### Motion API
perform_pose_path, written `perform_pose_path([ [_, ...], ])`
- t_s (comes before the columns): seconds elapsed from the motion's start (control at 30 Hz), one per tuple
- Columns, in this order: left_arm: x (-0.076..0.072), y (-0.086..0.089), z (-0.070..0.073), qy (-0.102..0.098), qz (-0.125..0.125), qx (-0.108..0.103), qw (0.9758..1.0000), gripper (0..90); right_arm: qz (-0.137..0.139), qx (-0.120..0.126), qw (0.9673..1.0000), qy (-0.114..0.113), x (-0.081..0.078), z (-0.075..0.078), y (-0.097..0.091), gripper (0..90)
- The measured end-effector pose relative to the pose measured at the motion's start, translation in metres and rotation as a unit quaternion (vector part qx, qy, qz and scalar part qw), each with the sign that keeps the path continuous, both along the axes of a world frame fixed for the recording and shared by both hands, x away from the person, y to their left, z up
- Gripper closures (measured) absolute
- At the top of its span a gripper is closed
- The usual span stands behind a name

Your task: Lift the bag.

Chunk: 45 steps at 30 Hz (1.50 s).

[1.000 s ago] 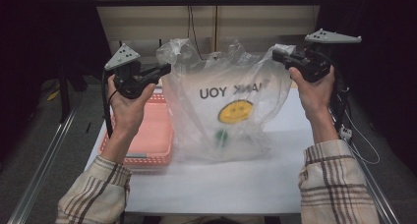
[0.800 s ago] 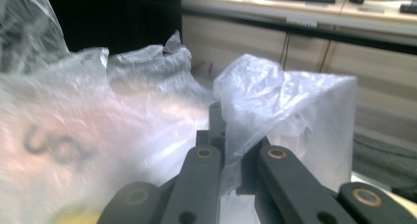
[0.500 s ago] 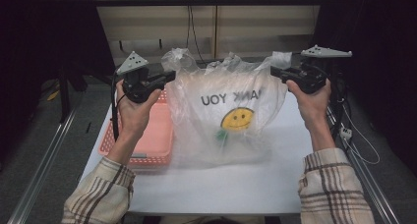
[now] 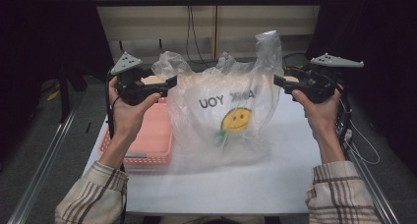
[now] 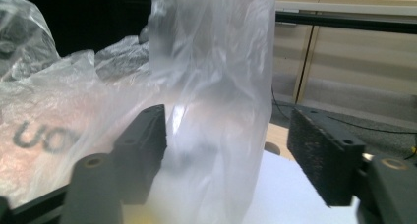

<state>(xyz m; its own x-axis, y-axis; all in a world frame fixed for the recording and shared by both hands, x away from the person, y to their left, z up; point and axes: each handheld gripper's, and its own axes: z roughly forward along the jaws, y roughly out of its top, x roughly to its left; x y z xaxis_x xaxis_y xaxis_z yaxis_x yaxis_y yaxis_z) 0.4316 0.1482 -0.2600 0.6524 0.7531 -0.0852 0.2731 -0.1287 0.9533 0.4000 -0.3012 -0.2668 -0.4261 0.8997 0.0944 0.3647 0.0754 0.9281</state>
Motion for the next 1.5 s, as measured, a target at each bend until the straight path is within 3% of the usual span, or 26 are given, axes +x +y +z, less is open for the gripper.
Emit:
perform_pose_path([
  [0.13, -0.007, 0.005, 0.006, -0.012, -0.004, 0.006, 0.9999, 8.0, -0.002, -0.010, 0.9999, 0.001, -0.006, -0.003, 0.003, 26.3],
  [0.6, -0.034, 0.033, 0.020, -0.045, -0.012, -0.001, 0.9989, 5.6, -0.004, -0.013, 0.9999, -0.004, -0.018, -0.018, 0.008, 22.6],
  [1.13, -0.045, 0.041, -0.021, -0.016, -0.021, 0.027, 0.9993, 4.0, 0.013, -0.017, 0.9997, 0.015, -0.033, -0.046, 0.017, 17.7],
  [1.27, -0.049, 0.041, -0.031, -0.004, -0.028, 0.020, 0.9994, 4.0, 0.012, -0.021, 0.9994, 0.023, -0.037, -0.055, 0.019, 16.8],
  [1.5, -0.056, 0.043, -0.048, 0.011, -0.031, 0.033, 0.9989, 4.2, 0.009, -0.033, 0.9988, 0.035, -0.046, -0.067, 0.023, 13.8],
])
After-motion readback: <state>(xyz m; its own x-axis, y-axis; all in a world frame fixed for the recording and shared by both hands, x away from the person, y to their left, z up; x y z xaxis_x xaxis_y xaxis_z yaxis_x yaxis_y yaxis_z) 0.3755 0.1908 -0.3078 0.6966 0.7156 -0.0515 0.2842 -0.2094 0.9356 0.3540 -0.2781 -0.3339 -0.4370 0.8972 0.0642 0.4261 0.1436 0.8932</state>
